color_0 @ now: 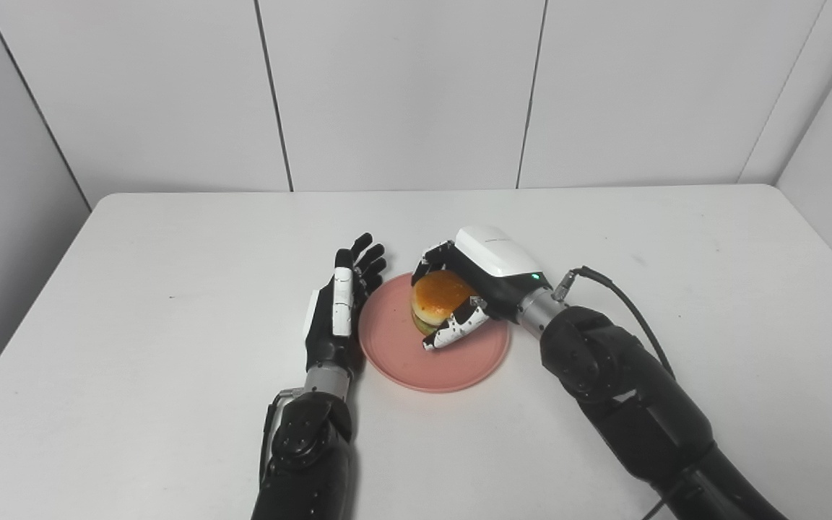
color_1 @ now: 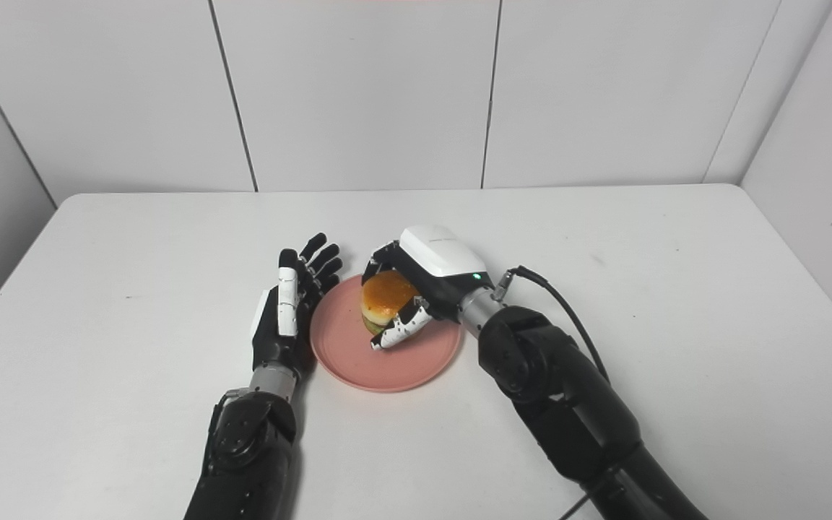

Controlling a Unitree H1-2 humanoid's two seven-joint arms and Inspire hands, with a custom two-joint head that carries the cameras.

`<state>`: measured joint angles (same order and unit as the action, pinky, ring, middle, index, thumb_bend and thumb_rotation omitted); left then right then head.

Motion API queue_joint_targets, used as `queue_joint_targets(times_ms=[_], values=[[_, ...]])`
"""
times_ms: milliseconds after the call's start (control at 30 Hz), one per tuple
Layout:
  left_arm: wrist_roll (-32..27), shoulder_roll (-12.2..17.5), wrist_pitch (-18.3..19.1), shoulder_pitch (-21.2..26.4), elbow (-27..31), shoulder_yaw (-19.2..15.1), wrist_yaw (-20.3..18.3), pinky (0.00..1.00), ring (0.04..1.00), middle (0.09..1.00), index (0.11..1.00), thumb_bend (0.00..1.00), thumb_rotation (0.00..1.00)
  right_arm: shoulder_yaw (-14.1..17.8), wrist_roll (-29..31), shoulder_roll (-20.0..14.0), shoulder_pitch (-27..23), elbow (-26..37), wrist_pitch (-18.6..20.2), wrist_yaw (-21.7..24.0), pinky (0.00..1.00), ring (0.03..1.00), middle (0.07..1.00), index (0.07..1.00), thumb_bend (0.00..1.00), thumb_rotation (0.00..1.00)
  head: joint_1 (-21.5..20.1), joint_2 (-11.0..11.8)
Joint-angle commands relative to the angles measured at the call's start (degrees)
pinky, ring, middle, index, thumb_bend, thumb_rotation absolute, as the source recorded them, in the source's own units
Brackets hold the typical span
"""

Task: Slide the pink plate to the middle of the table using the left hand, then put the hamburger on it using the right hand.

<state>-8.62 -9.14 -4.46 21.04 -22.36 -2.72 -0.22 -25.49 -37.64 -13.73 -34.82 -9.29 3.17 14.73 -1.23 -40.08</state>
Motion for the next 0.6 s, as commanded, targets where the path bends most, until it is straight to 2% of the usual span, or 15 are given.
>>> queue_joint_targets(times_ms=[0,233,500,533,567], values=[[-0.1,-0.5,0.8,0.9,0.2,0.0,0.5,0.90,0.873,0.862,0.846,0.87,0.96,0.2,0.7,0.9,-2.5,0.1,-2.9,-0.8,0.18,0.253,0.471,0.482,0.53,0.00,0.0,-0.1],[0.0,-0.5,1.5,0.6,0.7,0.1,0.6,0.93,0.884,0.865,0.852,0.88,0.96,-0.4,1.0,1.2,-2.2,-1.6,-2.2,0.4,0.17,0.246,0.471,0.483,0.53,0.00,-0.1,-0.4],[0.0,-0.2,1.4,0.4,1.1,0.4,-0.2,0.94,0.895,0.876,0.861,0.86,0.97,-0.1,1.5,1.4,-1.5,-4.4,-5.1,-1.9,0.19,0.269,0.473,0.487,0.53,0.00,-0.2,-0.5],[-0.2,-0.2,1.5,0.3,1.3,0.4,-0.2,0.94,0.897,0.877,0.861,0.86,0.97,-0.2,1.0,1.3,-1.3,-4.5,-5.6,-2.6,0.22,0.314,0.442,0.507,0.52,0.00,-0.3,-0.7],[-0.4,-0.3,1.6,0.2,1.6,0.3,-0.3,0.92,0.891,0.871,0.857,0.85,0.97,-0.4,0.2,1.2,-1.0,-4.6,-6.2,-3.6,0.32,0.422,0.454,0.519,0.52,0.00,-0.3,-0.7]])
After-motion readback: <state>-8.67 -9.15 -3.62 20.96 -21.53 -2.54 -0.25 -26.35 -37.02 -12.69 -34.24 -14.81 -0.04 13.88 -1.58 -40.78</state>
